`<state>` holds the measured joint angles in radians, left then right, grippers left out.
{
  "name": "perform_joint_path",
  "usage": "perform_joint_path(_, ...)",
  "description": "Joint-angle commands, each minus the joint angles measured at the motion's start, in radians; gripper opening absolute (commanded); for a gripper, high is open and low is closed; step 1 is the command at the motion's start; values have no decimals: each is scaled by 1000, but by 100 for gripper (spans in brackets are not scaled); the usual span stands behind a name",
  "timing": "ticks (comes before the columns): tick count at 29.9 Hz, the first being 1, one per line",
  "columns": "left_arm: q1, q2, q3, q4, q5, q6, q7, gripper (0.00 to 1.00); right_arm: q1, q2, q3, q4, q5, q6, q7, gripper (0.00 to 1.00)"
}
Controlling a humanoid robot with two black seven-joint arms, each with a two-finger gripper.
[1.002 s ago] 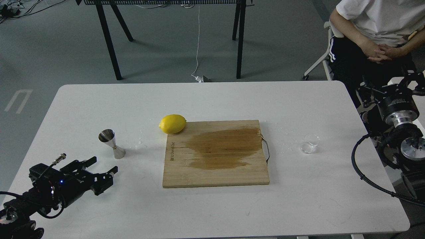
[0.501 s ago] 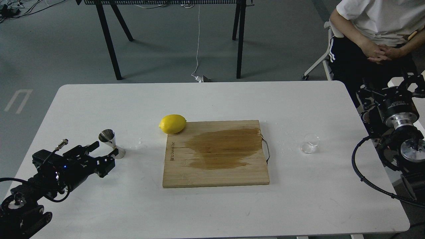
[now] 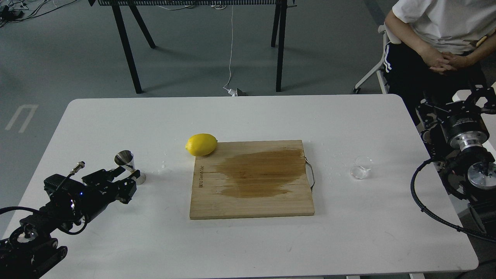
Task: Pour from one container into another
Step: 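Position the open left gripper around the metal jigger, then close the left gripper on the jigger and lift it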
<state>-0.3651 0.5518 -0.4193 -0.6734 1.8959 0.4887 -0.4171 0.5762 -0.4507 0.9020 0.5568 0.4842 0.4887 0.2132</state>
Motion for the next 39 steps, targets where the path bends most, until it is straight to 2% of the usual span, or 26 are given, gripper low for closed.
perform_joint_path(1,0,-4,-3,0,0,0,1,51,1,1,0,-5,-1,0,0,100)
perform_joint_path(5,0,-4,-3,0,0,0,1,46,1,1,0,-6,-1,0,0,100)
perform_joint_path(24,-15,-12,-4,-2,0,0,0,44,2,0,0,-20,-3,0,0,100)
perform_joint_path(35,-14,-7,-3,-2,2,0,1,15,2,1,0,-21,-3,0,0,100)
perform_joint_path(39,-15,-4,-4,0,2,0,1,9,2,3,0,-21,-3,0,0,100)
